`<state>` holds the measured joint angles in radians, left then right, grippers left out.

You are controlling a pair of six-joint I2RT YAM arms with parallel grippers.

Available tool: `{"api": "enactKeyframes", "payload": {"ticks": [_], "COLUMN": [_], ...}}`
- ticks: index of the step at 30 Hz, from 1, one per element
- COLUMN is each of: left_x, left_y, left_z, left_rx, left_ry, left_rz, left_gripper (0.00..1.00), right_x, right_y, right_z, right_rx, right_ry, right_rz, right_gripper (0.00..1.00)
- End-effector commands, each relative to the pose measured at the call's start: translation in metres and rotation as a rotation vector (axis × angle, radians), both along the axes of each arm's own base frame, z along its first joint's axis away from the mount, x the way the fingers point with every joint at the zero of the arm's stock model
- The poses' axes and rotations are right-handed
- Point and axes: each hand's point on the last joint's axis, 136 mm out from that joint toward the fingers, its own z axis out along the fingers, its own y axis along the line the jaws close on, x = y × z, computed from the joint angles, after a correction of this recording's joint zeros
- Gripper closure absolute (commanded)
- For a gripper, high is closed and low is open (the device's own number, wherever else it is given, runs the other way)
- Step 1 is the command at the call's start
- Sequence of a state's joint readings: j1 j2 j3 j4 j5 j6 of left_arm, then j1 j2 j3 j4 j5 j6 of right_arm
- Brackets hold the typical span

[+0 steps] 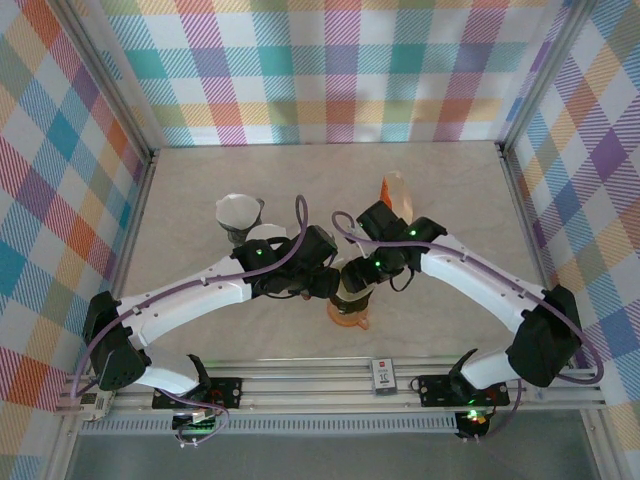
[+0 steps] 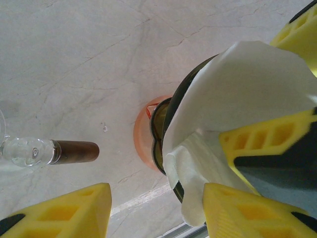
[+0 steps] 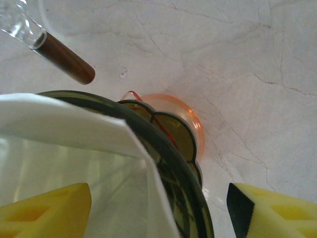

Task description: Place the coffee filter in the dripper

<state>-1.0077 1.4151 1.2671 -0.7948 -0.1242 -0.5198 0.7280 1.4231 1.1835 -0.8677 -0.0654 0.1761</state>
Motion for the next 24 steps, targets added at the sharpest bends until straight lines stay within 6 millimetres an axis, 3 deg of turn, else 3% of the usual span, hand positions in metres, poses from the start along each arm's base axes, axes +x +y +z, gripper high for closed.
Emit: {"api": "enactKeyframes", "payload": {"ticks": [1, 11, 24], "left_x": [-0.002, 0.0, 0.001], "left_y": [-0.001, 0.013, 0.015], "left_z": [-0.001, 0.029, 0.024], "left_rx": [0.008, -0.119, -0.174], "left_ry": [-0.002, -0.107, -0.127], "left_rz": [0.005, 0.067, 0.096], "left_gripper": [0.48, 0.46, 0.28], "right_x": [-0.001, 0.001, 0.002], "right_y": [0.006, 0.004, 0.0], "right_z": [-0.009, -0.024, -0.04], "right_rx": [0.013, -0.02, -0.079], "right_ry": [0.012, 0.025, 0.033], "right_rz": [0.006, -0.017, -0.034], "right_gripper": [0.26, 0.26, 0.26]}}
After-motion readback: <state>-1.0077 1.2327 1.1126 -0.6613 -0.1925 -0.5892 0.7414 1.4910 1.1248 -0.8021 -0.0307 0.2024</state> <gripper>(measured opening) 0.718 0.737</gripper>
